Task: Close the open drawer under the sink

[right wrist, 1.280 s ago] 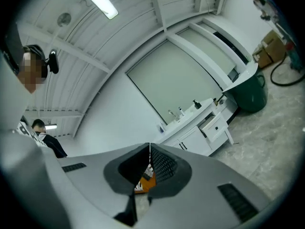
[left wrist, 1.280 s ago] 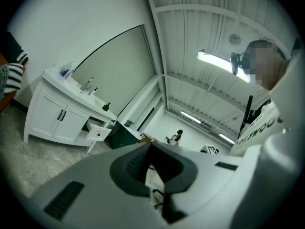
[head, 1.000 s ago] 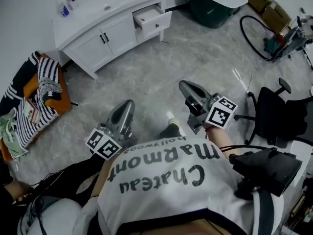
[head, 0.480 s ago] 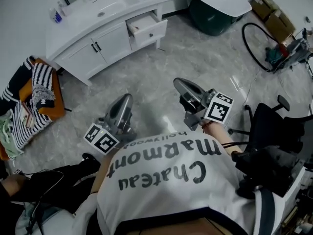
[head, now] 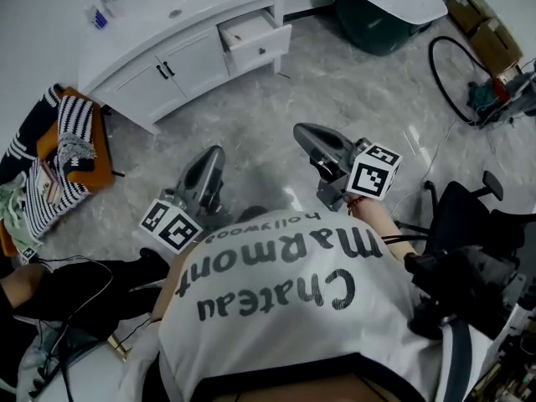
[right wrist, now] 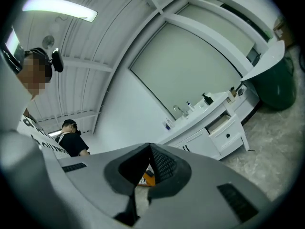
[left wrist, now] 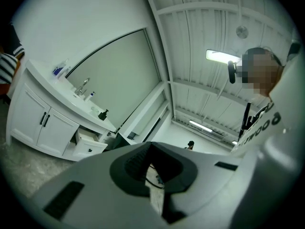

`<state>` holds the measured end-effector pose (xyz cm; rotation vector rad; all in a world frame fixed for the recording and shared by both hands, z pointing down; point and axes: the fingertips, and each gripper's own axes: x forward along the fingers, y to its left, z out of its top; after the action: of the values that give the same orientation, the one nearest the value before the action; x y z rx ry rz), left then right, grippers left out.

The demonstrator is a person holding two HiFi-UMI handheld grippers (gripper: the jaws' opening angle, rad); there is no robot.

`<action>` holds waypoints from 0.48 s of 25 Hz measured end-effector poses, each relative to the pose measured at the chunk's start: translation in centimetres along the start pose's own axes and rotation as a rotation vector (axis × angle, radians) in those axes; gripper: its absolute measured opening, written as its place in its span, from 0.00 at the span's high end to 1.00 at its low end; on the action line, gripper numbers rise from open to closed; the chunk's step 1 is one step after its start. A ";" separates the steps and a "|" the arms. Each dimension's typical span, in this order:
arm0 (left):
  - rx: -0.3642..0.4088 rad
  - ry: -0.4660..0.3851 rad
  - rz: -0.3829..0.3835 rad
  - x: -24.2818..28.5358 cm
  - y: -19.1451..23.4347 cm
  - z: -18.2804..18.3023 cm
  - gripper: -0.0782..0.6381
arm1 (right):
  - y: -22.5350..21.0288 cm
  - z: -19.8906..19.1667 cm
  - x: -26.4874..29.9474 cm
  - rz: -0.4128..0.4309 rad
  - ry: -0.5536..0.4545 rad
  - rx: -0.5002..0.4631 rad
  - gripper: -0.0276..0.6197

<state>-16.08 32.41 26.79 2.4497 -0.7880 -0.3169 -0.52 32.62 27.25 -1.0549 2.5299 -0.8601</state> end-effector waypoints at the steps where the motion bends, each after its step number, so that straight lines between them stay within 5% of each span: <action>1: 0.003 0.003 0.000 0.0 0.0 -0.1 0.88 | -0.3 -0.2 0.0 -0.008 0.007 0.002 0.94; 12: 0.014 0.024 -0.037 1.0 0.7 0.0 0.88 | -2.3 -0.5 -2.0 -0.106 -0.054 0.065 0.94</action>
<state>-15.61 31.32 27.14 2.4791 -0.7380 -0.2964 1.91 33.00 29.08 -1.1843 2.4033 -0.9218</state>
